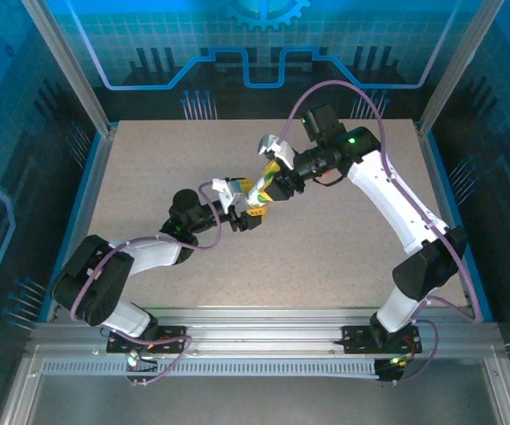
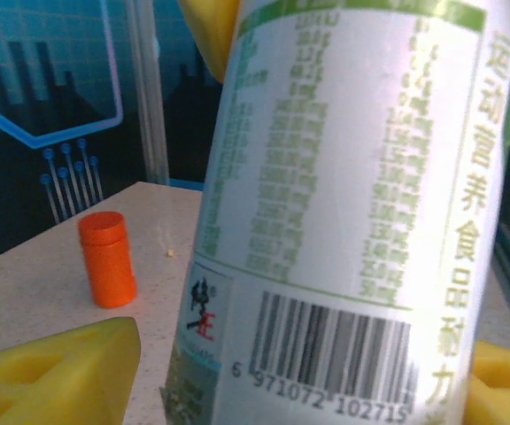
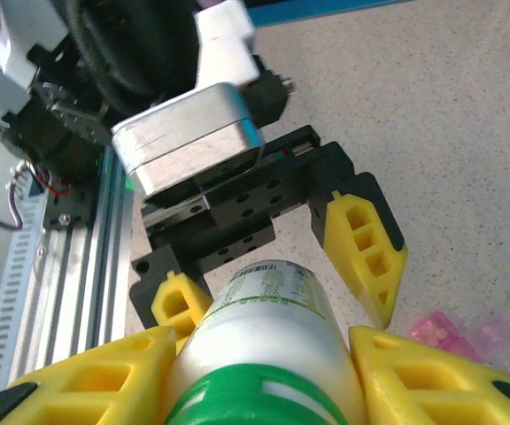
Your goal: Sort the pills into containers
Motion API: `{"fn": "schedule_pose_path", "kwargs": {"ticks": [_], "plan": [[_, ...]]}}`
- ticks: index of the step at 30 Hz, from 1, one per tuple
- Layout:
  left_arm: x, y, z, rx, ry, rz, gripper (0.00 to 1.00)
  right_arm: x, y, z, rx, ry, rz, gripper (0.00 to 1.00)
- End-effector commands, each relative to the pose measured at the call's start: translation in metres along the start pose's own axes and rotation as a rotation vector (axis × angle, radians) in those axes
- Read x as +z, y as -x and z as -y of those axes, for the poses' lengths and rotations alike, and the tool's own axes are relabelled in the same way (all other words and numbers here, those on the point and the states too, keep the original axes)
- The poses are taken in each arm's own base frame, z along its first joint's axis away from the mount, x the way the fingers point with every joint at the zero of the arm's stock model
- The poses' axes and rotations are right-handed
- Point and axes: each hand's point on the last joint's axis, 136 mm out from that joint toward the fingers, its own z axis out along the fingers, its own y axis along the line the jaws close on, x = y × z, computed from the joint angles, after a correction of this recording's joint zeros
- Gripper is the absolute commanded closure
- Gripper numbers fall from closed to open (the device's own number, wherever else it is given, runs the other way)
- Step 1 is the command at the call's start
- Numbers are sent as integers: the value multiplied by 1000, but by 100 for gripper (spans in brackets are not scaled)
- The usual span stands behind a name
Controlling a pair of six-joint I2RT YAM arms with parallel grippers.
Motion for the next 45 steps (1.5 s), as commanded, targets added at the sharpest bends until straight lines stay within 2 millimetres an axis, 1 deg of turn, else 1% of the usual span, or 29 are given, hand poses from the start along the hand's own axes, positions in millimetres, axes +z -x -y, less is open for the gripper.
{"fn": "schedule_pose_path", "kwargs": {"ticks": [1, 5, 9, 16, 20, 23, 27, 29, 32, 39, 42, 45], "plan": [[-6, 14, 14, 10, -73, 38, 26, -7, -3, -20, -125, 26, -55, 67], [-7, 16, 20, 18, -110, 41, 27, -3, -1, -21, -151, 33, -54, 67], [-7, 19, 24, 27, -134, 51, 29, 2, -1, -16, -138, 32, -68, 67], [-8, 17, 31, 31, -169, 44, 32, 7, 4, -17, -152, 40, -65, 67], [-8, 19, 34, 39, -190, 47, 39, 7, 6, -16, -152, 33, -64, 67], [-9, 17, 35, 44, -198, 40, 45, 6, 8, -16, -155, 32, -60, 67], [-9, 14, 38, 42, -212, 33, 50, 5, 10, -16, -158, 32, -54, 67], [-9, 14, 39, 41, -217, 30, 49, 5, 12, -16, -160, 35, -48, 67], [-8, 13, 41, 45, -223, 24, 44, 6, 13, -17, -160, 39, -46, 67], [-7, 10, 43, 48, -234, 1, 45, 9, 13, -15, -156, 44, -48, 67], [-6, 9, 42, 53, -226, -3, 38, 9, 14, -17, -153, 51, -41, 67], [-5, 7, 42, 58, -224, -9, 35, 9, 16, -18, -155, 61, -29, 67]]}}
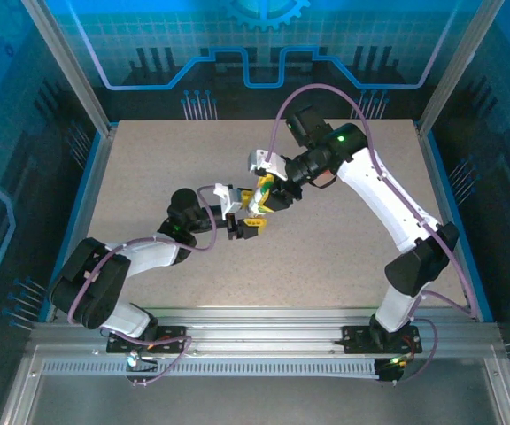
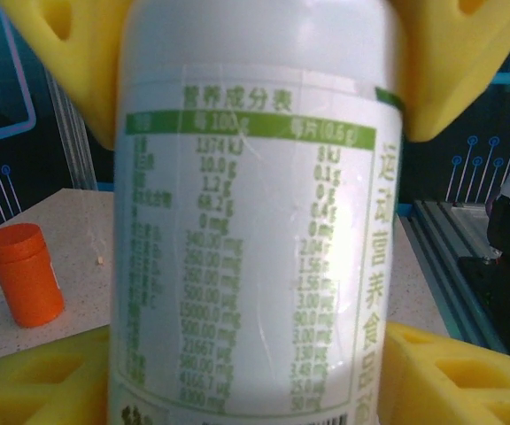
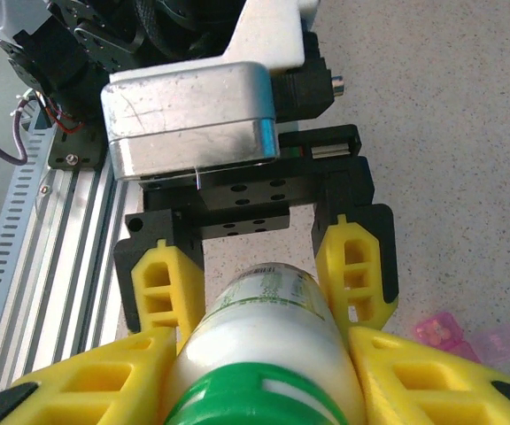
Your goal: Sort the pills into containers
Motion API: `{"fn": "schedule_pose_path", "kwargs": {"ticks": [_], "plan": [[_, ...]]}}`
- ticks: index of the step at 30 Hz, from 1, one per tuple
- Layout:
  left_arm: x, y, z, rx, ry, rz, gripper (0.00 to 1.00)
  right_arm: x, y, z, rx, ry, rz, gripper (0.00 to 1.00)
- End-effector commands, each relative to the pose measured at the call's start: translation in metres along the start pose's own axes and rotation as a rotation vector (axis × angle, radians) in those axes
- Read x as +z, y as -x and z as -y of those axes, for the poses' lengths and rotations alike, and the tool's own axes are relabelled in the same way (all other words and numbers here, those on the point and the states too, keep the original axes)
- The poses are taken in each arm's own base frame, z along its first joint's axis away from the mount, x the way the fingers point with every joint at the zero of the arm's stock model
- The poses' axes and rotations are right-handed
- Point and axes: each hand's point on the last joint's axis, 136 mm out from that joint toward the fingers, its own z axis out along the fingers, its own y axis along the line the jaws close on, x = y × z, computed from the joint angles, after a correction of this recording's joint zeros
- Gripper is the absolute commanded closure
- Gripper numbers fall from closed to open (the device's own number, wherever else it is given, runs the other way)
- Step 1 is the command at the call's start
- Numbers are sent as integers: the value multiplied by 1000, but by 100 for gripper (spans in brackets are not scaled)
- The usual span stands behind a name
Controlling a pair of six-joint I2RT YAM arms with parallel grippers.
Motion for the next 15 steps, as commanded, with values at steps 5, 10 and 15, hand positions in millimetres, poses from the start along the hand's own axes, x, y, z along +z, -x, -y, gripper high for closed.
{"fn": "schedule_pose_path", "kwargs": {"ticks": [5, 10, 15], "plan": [[2, 6, 10, 50, -41, -1, 34, -5, 20, -3, -41, 15, 68, 67], [4, 7, 11, 53, -42, -10, 36, -1, 18, -3, -25, 31, 62, 67], [8, 8, 14, 60, -55, -15, 41, 1, 17, -3, -21, 36, 60, 67]]}}
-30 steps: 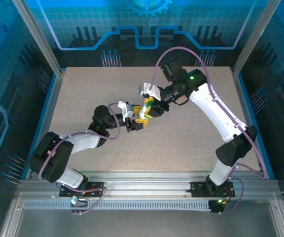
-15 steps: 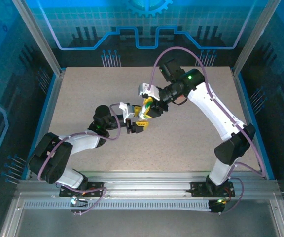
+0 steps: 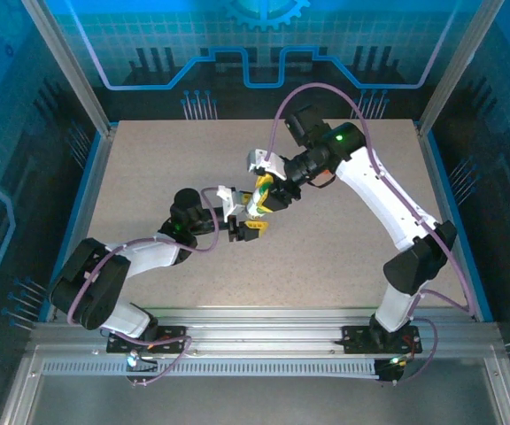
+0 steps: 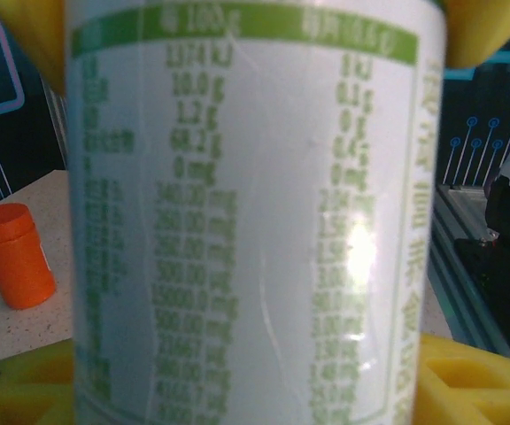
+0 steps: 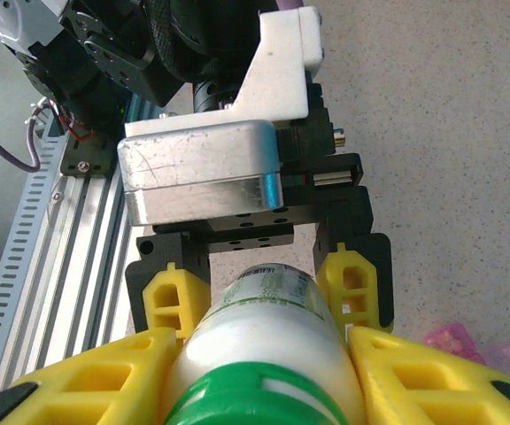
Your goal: Sort the pills into containers
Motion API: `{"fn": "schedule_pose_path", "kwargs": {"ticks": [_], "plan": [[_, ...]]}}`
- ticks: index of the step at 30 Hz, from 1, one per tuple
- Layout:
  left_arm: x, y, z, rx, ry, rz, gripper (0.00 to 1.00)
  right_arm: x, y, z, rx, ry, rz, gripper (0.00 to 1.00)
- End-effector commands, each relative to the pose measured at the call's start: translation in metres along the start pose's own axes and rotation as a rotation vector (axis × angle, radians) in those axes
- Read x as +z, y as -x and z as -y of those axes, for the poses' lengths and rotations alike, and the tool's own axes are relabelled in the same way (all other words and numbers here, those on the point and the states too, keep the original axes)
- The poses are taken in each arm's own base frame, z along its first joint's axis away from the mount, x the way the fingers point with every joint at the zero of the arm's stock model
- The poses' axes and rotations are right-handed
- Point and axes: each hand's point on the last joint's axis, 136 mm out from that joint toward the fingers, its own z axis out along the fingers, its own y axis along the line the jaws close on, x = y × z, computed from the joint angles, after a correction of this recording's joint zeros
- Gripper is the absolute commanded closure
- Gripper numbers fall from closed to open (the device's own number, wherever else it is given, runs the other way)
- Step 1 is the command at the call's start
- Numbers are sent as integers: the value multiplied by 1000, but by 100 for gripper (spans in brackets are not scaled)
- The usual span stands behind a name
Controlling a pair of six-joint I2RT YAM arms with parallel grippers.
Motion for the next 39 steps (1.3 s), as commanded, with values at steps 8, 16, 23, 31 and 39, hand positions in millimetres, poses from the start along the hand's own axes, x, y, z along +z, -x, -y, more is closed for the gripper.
{"fn": "schedule_pose_path", "kwargs": {"ticks": [8, 16, 23, 31, 39], "plan": [[4, 23, 14, 87, -46, 31, 60, 1, 8, 2, -28, -2, 16, 66], [2, 22, 11, 102, -15, 32, 82, -10, 8, 9, -24, -64, 38, 47], [-1, 17, -11, 114, 133, 35, 100, -51, 13, 18, -24, -184, 172, 30], [-9, 11, -50, 66, 351, 73, 100, -104, 23, 51, 183, -482, 428, 32], [-12, 2, -84, 58, 556, 76, 100, -112, 11, 82, 709, -660, 655, 41]]}}
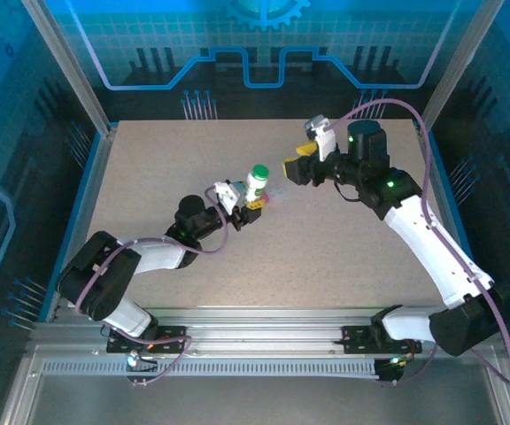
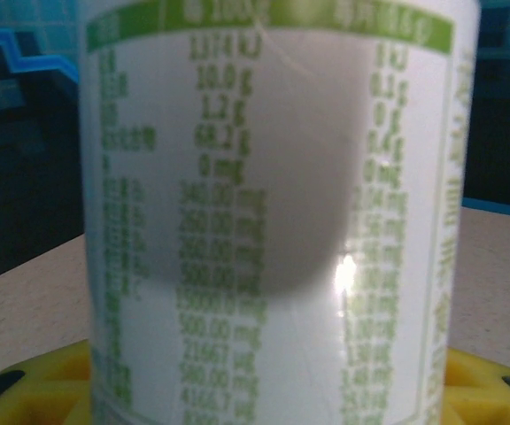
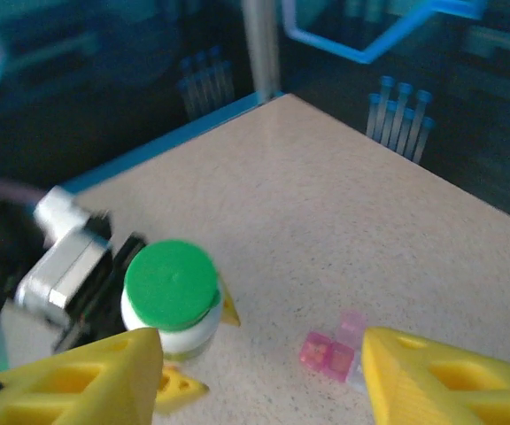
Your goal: Sort the pills into containers
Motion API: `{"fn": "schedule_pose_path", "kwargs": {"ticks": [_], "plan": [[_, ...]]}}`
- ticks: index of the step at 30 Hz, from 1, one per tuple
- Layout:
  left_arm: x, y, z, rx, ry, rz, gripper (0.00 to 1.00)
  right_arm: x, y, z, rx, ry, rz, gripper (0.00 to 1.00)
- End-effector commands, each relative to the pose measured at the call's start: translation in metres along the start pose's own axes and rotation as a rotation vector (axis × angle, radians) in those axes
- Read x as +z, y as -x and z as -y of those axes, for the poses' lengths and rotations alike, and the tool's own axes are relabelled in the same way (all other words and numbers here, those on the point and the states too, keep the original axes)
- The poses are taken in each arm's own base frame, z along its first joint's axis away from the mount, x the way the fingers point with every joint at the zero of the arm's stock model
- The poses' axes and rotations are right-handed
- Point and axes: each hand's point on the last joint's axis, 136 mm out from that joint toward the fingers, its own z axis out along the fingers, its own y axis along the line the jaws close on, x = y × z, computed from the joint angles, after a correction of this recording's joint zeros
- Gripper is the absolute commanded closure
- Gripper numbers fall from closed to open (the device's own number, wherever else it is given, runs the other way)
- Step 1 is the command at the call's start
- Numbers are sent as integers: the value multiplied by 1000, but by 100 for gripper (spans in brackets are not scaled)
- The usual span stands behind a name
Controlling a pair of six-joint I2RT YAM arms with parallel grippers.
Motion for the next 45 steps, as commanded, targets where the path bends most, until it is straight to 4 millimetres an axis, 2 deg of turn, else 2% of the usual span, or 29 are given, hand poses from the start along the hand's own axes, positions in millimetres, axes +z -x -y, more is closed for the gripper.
{"fn": "schedule_pose_path", "kwargs": {"ticks": [1, 5, 12, 16, 24, 35, 45], "plan": [[3, 12, -18, 13, 117, 53, 100, 9, 26, 2, 220, -62, 121, 41], [4, 9, -19, -20, 122, 49, 100, 27, 23, -15, 226, -19, 93, 39], [5, 9, -9, -62, 67, 83, 100, 65, 3, -23, 297, 77, -8, 36], [6, 9, -5, -80, 37, 100, 100, 78, -5, -28, 334, 131, -39, 34], [7, 10, -4, -83, 34, 87, 100, 87, -15, -31, 348, 153, -68, 33], [10, 6, -7, -105, 46, 42, 100, 83, -15, -46, 283, 164, -85, 33], [9, 12, -6, -107, 41, 51, 100, 85, -25, -41, 267, 126, -119, 35]]}}
